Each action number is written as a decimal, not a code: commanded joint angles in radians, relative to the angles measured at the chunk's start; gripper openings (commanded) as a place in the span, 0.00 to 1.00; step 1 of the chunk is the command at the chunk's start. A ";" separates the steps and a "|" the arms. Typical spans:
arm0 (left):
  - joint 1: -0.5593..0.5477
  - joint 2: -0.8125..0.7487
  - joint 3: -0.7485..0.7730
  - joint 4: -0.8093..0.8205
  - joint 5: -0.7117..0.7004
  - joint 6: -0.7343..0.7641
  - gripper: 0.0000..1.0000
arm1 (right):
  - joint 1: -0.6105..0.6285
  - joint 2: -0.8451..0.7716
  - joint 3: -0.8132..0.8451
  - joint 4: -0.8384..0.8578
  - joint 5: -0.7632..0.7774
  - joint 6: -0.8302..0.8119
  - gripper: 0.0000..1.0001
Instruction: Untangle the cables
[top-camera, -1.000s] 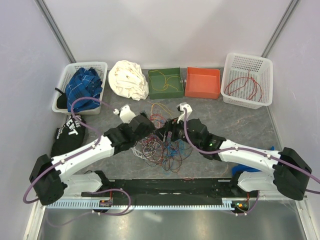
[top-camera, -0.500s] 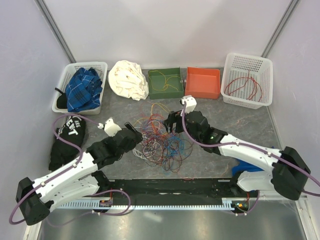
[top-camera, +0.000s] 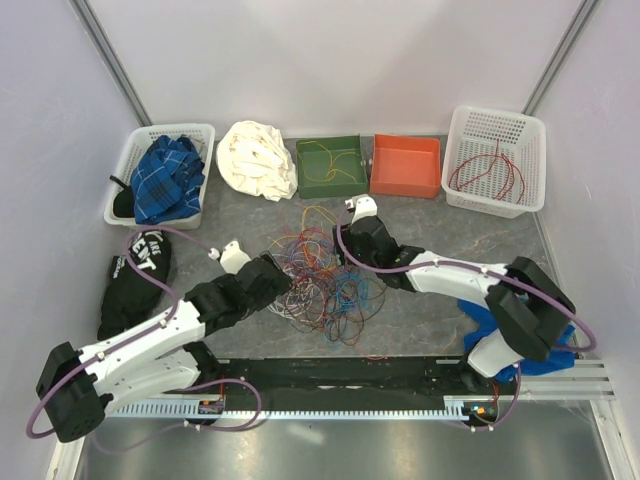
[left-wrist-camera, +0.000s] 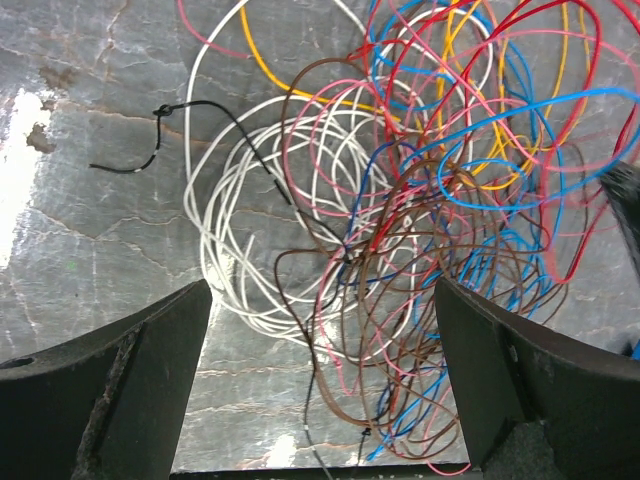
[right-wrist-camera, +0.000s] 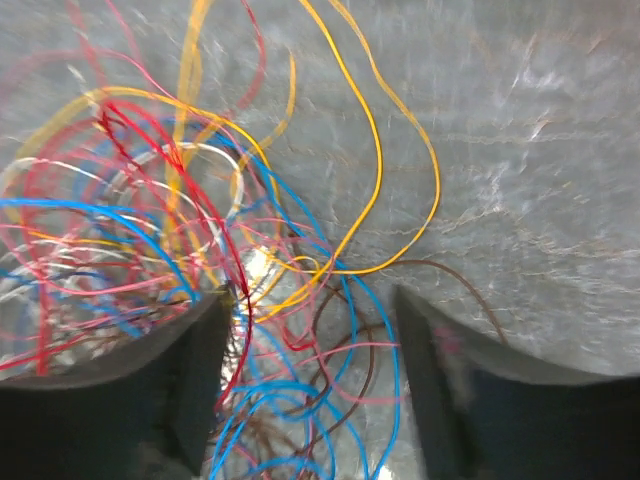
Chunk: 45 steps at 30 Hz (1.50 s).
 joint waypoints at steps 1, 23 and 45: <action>0.003 -0.049 -0.032 0.048 0.002 0.039 1.00 | -0.025 0.089 0.072 0.033 -0.061 -0.003 0.60; 0.003 -0.102 -0.106 0.247 0.024 0.099 0.91 | -0.013 -0.573 0.484 -0.358 0.025 -0.162 0.00; -0.020 -0.041 -0.121 1.001 0.122 0.538 0.97 | -0.013 -0.483 0.915 -0.518 -0.051 -0.003 0.00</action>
